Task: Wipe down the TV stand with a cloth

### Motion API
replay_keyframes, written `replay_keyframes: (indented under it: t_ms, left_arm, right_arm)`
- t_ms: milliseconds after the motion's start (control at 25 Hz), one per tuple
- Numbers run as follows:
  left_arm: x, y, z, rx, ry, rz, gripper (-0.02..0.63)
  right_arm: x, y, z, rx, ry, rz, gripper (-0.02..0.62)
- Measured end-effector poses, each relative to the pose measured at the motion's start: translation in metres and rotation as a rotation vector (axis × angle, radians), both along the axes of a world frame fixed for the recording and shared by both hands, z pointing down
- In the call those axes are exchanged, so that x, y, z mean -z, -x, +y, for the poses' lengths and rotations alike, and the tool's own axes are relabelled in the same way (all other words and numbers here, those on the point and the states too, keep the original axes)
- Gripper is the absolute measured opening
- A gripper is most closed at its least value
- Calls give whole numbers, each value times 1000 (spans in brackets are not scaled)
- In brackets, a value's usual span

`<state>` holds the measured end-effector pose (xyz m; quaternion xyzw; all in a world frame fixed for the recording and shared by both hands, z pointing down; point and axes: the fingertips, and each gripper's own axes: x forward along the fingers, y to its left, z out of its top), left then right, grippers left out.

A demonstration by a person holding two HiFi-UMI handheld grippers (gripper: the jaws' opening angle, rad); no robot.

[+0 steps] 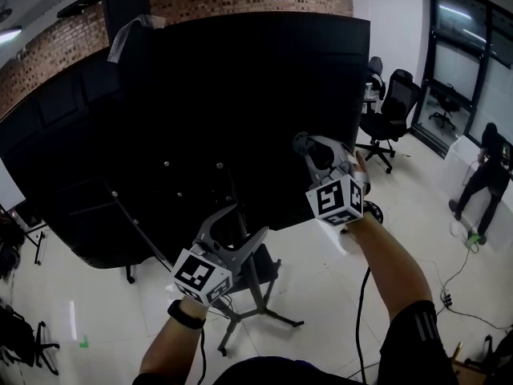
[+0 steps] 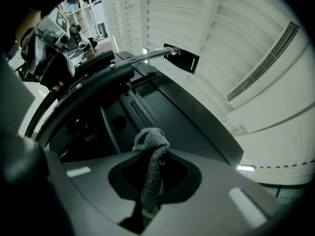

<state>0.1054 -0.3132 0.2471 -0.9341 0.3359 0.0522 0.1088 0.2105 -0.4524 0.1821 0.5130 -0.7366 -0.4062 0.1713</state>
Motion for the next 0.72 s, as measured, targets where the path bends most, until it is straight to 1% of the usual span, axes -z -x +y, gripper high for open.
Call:
replay_keyframes:
  t_ms: [80,200,320,480,600,720]
  left_arm:
    - [-2,-1,0,1,4,0,285]
    - [1,2,1,16,6,-1,284]
    - [2,12,1,41,1,8,285]
    - [4,26,3,82,-1,13,284]
    - [3,37,5,111,0,13,284]
    - [-4,45,5,126,2,16,284]
  right_arm:
    - [0,-1,3,13,15,-31,25]
    - [3,12,17,72,11,-61,25]
    - [4,43,37,170,-1,-76,25]
    - [-5,91,55,287,19,-81,25]
    - [-20,116,54,336,67,-91,25]
    - [-40,126,46,347,106,-72,25]
